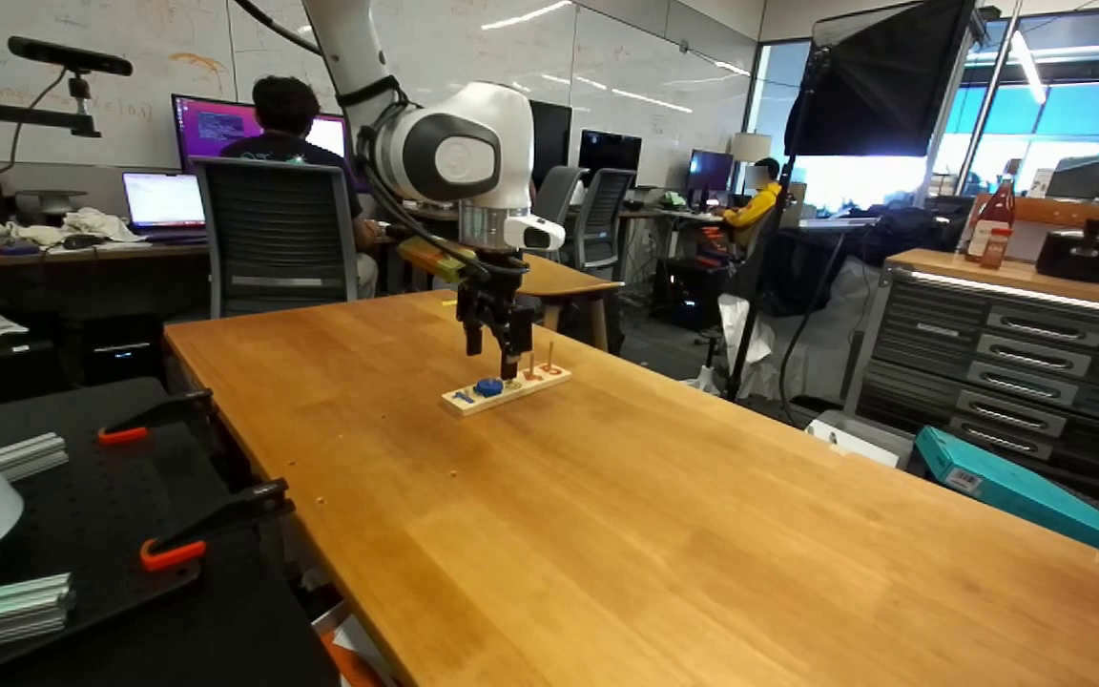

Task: Take the blue ring on the wooden stand and put it on the table

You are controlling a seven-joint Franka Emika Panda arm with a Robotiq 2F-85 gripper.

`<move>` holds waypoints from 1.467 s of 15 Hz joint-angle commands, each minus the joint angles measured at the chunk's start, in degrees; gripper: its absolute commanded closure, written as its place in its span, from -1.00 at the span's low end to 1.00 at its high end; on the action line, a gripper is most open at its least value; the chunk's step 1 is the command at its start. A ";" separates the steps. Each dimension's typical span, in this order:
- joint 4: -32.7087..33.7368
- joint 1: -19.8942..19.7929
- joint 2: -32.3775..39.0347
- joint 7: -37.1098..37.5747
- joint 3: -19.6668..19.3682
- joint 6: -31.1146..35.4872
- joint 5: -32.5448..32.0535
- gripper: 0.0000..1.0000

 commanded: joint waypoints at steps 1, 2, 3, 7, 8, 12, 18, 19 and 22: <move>1.71 -1.07 4.66 -0.36 1.66 5.46 3.10 -1.00; 1.70 -1.19 5.67 -0.44 2.02 6.64 3.73 -1.00; 1.66 -1.07 6.48 -0.34 2.20 7.61 4.04 -1.00; 2.68 0.02 8.91 0.83 1.82 9.10 3.80 -1.00; 2.95 0.49 9.14 1.43 1.44 8.92 3.63 -1.00; 3.53 1.61 8.53 2.83 1.24 8.07 3.43 -1.00; 4.80 3.95 8.52 5.41 -0.31 7.76 2.47 -0.50; 4.94 4.07 8.63 5.50 -0.47 8.04 2.45 -0.45; 5.35 4.48 8.74 6.13 -1.21 7.76 2.43 0.03</move>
